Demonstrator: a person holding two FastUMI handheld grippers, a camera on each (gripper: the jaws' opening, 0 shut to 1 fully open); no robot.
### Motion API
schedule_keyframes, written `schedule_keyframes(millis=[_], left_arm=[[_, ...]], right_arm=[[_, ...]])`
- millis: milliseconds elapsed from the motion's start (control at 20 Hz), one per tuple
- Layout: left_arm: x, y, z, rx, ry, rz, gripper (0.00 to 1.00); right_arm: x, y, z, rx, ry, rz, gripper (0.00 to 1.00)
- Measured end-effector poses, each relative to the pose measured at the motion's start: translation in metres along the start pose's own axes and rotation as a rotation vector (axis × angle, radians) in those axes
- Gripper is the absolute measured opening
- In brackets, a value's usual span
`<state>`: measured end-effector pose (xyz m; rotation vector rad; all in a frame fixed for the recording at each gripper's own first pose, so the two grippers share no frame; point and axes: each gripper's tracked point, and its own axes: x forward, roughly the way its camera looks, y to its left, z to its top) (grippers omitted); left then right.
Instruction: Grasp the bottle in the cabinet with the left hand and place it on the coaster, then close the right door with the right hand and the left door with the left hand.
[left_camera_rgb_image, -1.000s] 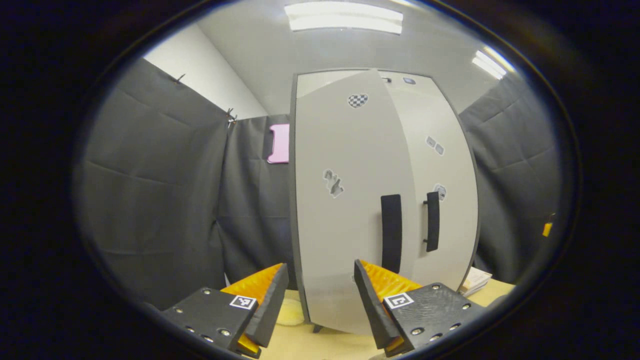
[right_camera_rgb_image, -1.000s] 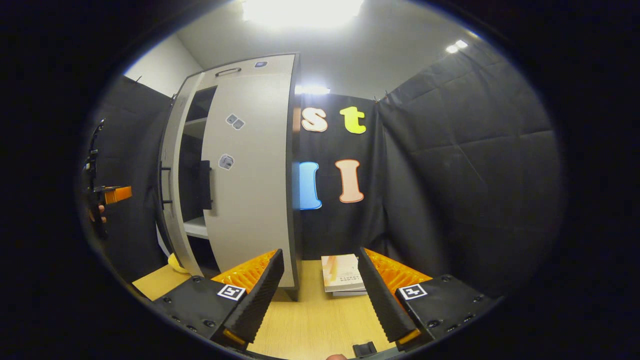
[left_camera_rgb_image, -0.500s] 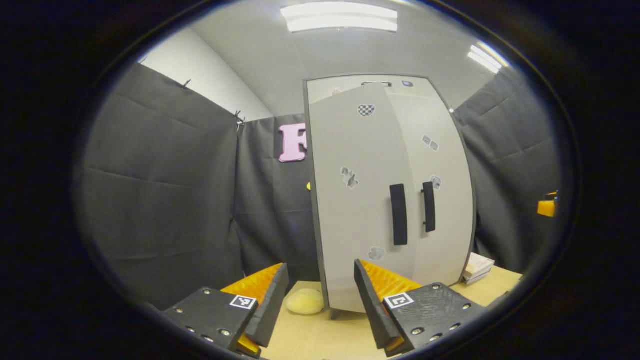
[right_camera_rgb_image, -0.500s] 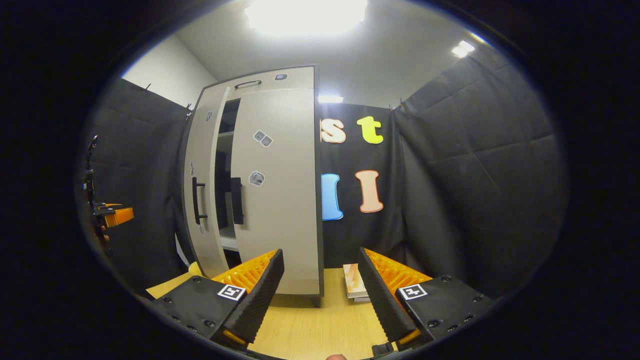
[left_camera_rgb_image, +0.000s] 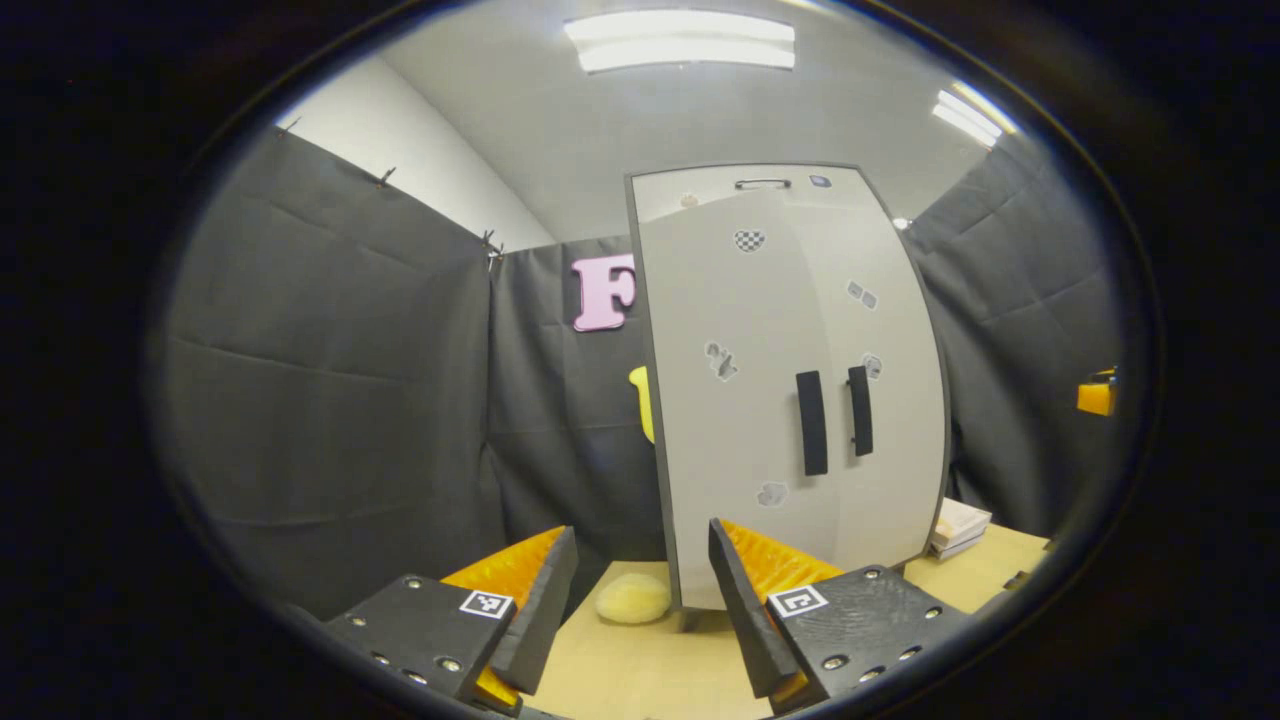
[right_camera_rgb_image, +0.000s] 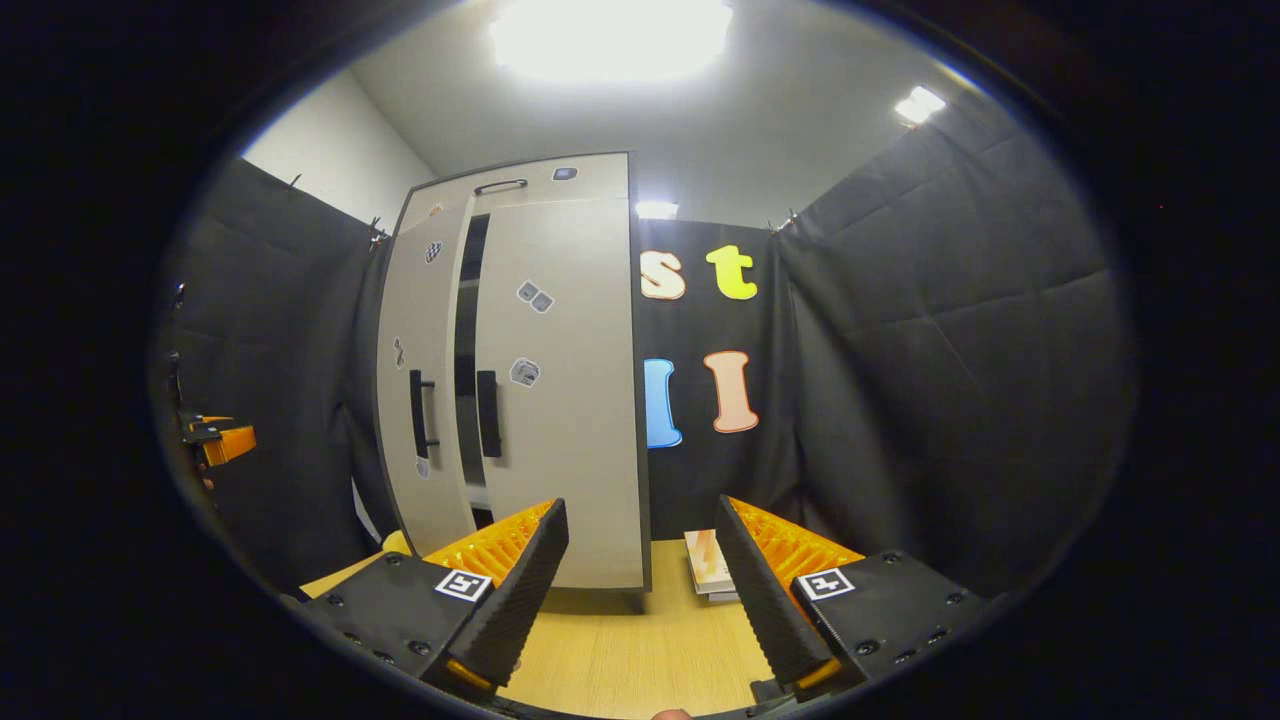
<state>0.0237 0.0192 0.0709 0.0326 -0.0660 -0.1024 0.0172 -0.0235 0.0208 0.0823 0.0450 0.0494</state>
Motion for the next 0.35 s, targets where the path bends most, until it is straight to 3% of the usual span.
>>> schedule_keyframes(millis=[350], left_arm=[[-0.031,0.015,-0.012,-0.008,0.023,0.012,0.77]], right_arm=[[-0.021,0.002,0.012,-0.008,-0.024,-0.009,0.95]])
